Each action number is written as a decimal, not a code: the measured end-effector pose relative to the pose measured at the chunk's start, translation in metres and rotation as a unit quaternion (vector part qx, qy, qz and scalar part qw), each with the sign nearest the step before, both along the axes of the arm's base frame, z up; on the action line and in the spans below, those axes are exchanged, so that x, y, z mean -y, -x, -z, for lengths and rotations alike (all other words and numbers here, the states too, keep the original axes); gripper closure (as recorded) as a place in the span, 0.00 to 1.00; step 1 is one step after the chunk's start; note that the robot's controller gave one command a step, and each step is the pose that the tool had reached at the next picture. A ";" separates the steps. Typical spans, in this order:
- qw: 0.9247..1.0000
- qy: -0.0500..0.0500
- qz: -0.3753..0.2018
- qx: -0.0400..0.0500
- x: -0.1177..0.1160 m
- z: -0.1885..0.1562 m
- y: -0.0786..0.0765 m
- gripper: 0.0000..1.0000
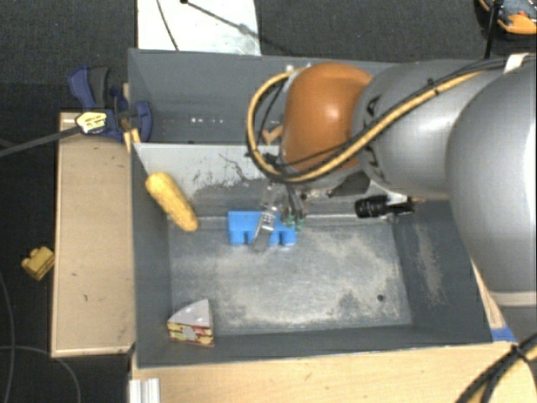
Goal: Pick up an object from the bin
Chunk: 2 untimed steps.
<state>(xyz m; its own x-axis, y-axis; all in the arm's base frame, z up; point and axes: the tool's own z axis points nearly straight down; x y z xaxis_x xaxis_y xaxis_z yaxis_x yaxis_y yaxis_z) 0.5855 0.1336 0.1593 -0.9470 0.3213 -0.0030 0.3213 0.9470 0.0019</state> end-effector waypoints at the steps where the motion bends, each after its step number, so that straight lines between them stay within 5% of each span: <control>1: 0.998 0.000 -0.066 0.002 0.007 0.081 -0.007 0.00; 2: 0.996 -0.001 0.089 0.001 -0.013 0.086 -0.009 1.00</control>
Offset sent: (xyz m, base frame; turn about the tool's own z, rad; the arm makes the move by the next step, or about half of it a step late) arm 0.0068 0.0118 -0.0893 0.1807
